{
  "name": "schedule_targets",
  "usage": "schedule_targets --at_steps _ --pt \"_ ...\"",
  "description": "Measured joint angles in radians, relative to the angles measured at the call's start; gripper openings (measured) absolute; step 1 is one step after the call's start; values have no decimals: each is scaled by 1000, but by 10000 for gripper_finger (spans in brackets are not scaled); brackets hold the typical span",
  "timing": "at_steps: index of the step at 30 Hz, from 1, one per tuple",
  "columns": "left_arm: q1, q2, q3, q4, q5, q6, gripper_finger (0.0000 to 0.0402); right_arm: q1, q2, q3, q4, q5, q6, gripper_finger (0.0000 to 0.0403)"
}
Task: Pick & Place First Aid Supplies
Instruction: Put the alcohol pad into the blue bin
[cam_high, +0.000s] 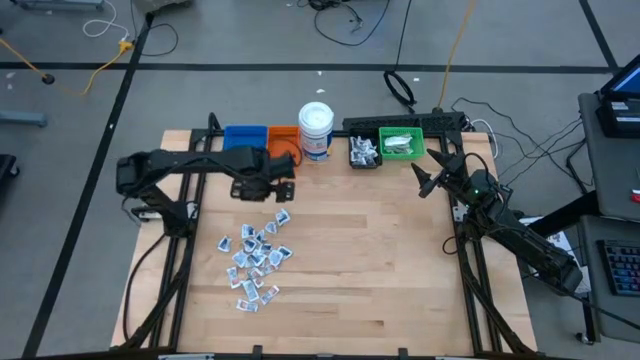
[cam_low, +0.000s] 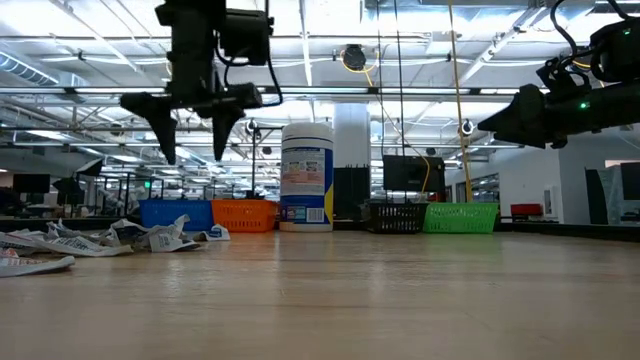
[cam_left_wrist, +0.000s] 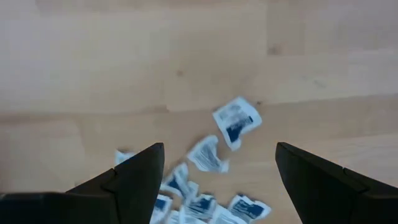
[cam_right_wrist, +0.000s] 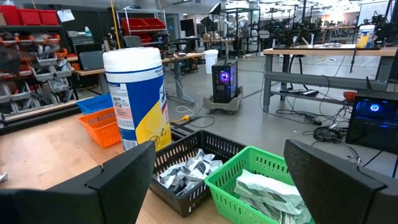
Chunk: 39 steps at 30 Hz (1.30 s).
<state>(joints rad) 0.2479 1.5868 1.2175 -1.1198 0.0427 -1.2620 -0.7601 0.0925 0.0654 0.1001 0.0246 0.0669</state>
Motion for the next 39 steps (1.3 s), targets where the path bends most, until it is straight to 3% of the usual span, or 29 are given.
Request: schedule_targets --at_steps 14,24,27,39 --pt "-107 200 0 156 -130 -109 310 0 0 0 0 0 0 352" --pt "-104 299 0 183 -108 -115 299 0 0 0 0 0 0 352" --pt "-104 306 0 183 -88 -121 260 0 0 0 0 0 0 352" --pt "-103 302 0 179 -69 -63 30 0 0 0 0 0 0 352"
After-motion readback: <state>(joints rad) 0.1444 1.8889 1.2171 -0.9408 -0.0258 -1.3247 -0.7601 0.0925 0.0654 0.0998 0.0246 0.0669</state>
